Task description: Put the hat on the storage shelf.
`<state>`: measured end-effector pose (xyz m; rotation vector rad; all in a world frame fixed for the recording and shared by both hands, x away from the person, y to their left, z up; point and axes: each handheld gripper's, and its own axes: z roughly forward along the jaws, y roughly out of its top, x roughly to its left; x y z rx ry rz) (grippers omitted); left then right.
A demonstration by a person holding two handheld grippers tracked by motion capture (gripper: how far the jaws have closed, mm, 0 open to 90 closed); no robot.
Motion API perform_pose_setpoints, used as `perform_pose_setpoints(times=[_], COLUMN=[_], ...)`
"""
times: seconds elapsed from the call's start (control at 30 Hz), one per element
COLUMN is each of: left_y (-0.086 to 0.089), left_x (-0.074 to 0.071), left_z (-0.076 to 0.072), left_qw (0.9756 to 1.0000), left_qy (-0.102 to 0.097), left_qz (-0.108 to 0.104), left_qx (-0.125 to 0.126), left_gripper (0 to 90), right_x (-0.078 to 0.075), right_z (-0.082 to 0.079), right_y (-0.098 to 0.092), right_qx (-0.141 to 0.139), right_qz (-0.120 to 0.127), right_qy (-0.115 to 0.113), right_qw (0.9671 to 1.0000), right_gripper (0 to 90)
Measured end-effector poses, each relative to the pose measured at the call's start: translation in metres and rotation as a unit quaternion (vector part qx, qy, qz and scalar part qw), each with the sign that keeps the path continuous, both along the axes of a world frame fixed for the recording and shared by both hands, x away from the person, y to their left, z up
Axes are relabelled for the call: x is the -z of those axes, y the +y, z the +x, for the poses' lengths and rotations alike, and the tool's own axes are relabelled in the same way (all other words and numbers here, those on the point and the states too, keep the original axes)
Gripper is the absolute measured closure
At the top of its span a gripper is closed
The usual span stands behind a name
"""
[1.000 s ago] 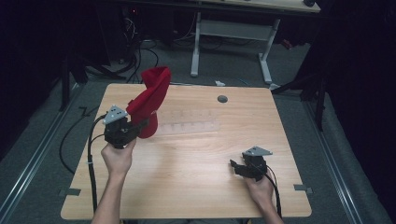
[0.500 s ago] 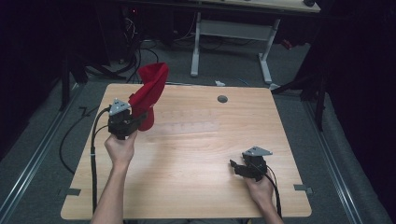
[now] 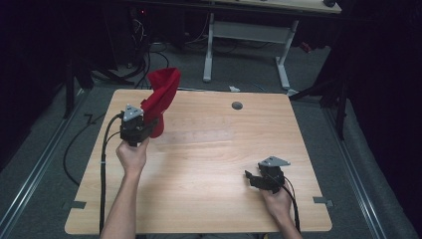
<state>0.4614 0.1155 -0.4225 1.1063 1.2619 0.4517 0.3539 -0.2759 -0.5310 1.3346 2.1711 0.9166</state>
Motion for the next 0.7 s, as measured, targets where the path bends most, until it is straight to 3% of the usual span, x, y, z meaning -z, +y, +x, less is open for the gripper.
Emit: perform_pose_setpoints(times=[0.5,0.7], left_y=[-0.003,0.001], left_x=[0.016,0.024], left_z=[0.007,0.008], left_qw=[0.9999,0.9996], left_qy=[0.007,0.014], left_qz=[0.009,-0.017], left_qx=[-0.009,-0.017], left_gripper=[85.3,85.3], right_x=[0.000,0.000], right_z=[0.000,0.000], right_y=[0.000,0.000], right_qx=[-0.001,-0.001], right_qz=[0.000,0.000], right_qy=[0.000,0.000], right_qw=[1.0000,1.0000], right_gripper=[35.4,35.4])
